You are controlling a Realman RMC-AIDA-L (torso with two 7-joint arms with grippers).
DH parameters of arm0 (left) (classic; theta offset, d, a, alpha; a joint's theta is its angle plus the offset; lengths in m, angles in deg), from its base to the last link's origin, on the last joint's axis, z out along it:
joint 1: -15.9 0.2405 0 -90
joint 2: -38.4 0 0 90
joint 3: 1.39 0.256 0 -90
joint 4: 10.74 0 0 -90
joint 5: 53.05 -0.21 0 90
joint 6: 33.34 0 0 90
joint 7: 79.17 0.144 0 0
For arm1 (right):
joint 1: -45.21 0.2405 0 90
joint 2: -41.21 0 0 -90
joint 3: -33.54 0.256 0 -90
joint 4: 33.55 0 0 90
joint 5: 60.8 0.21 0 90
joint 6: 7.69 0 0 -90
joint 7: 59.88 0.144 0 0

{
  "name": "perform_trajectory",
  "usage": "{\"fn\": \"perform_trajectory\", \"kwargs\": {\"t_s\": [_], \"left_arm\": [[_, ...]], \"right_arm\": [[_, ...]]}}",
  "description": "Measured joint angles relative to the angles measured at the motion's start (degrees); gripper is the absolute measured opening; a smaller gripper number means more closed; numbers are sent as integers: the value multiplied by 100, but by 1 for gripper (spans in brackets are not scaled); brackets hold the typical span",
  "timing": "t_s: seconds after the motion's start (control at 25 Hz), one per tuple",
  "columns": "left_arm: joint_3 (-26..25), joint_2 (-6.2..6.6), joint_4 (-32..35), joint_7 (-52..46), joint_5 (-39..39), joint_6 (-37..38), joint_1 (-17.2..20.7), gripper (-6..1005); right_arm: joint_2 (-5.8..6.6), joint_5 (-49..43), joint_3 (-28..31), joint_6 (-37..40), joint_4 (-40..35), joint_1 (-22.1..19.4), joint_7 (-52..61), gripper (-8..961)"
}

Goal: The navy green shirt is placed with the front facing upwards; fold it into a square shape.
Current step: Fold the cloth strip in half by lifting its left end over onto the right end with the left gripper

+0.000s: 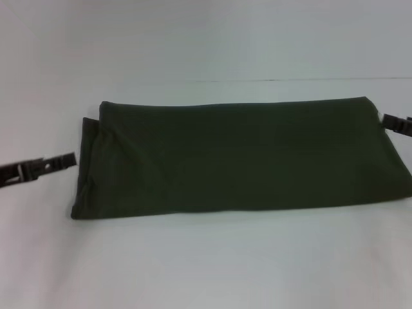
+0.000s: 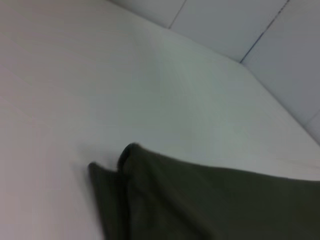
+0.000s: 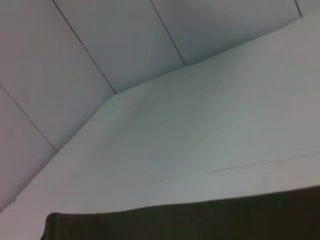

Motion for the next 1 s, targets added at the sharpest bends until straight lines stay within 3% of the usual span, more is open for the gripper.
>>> {"fn": "perform_trajectory", "kwargs": {"t_s": [0.32, 1.0], "left_arm": [[82, -59, -21, 36, -586, 53, 110, 931], [635, -63, -639, 225, -654, -548, -124, 879]], "right_arm": [[58, -3, 16, 1, 9, -118, 132, 946], [9, 0, -2, -144, 38, -62, 128, 947]]}}
